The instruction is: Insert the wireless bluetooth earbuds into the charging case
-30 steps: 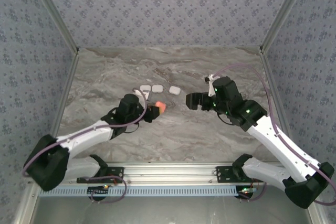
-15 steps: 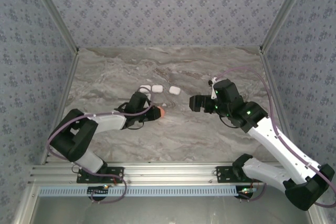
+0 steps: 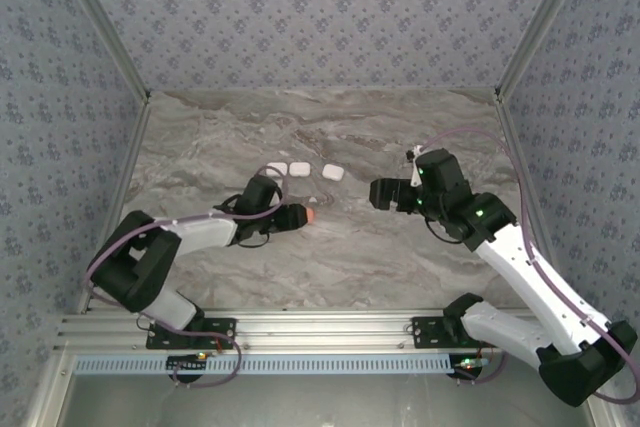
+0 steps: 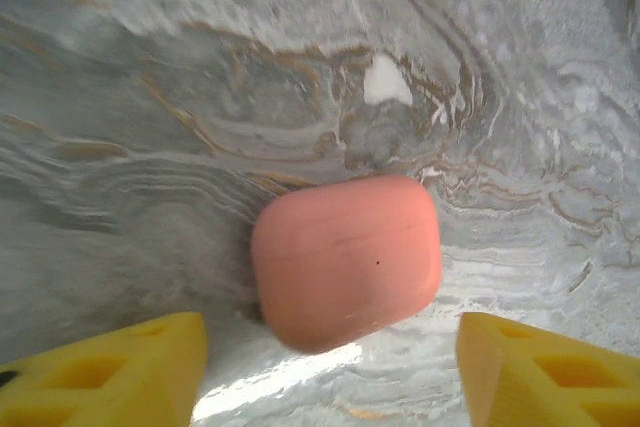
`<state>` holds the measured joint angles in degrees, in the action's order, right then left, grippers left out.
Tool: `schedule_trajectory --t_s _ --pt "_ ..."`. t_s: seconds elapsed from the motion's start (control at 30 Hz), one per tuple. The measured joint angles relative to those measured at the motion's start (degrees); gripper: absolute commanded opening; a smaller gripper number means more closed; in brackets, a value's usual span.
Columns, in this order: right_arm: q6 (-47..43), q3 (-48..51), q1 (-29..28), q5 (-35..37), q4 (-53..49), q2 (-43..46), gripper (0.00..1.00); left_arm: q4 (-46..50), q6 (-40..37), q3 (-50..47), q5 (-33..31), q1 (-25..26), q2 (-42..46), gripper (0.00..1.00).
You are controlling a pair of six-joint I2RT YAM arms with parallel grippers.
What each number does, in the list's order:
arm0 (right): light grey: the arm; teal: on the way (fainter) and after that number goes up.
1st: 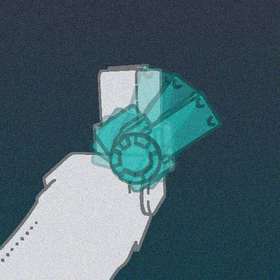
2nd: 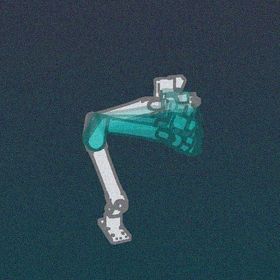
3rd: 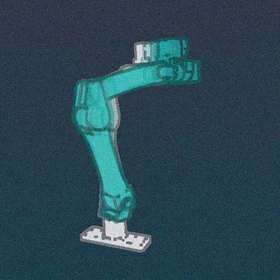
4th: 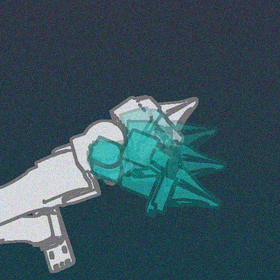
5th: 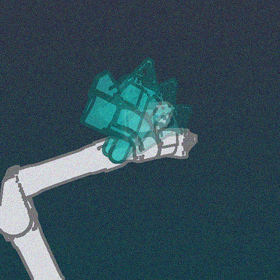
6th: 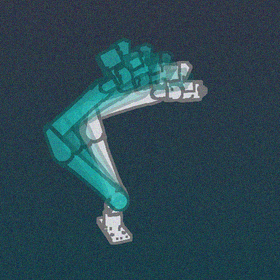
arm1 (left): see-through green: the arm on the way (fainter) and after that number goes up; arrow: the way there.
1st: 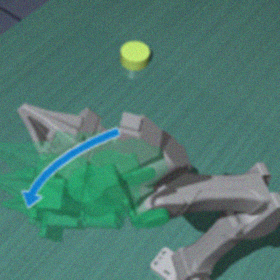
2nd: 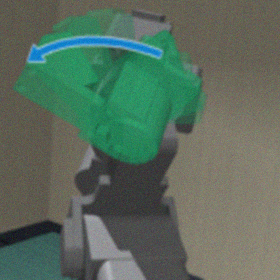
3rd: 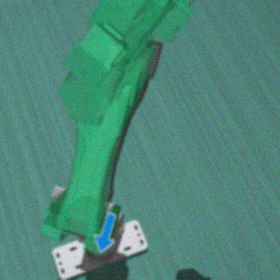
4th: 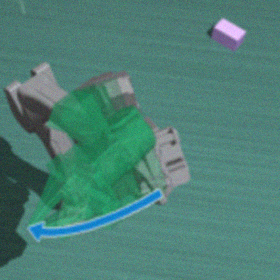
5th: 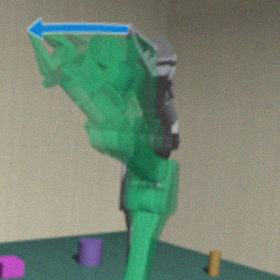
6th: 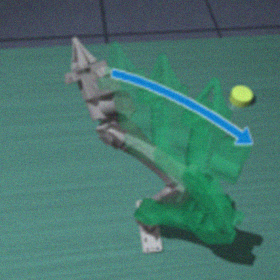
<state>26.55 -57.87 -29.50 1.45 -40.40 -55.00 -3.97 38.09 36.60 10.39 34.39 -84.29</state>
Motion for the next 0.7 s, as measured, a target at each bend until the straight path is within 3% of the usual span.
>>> schedule_trajectory --t_s 0.17,0.33,0.53,0.7 --pt "-3.82 3.15 7.02 3.41 1.57 1.44 1.00 6.49 -4.59 0.13 -6.23 -3.45 12.70 0.85" --pt "-9.07 14.82 16.06 7.87 11.47 2.97 1.00 12.33 -9.70 0.22 -16.39 -10.27 23.63 0.93" --pt "-14.19 30.45 23.98 9.90 28.79 1.57 1.00 7.96 -18.99 -7.91 -32.48 -16.17 32.59 0.99" --pt "-18.51 36.26 26.69 8.13 45.24 -6.64 1.00 2.27 -24.13 -14.82 -35.76 -24.46 32.65 0.99"
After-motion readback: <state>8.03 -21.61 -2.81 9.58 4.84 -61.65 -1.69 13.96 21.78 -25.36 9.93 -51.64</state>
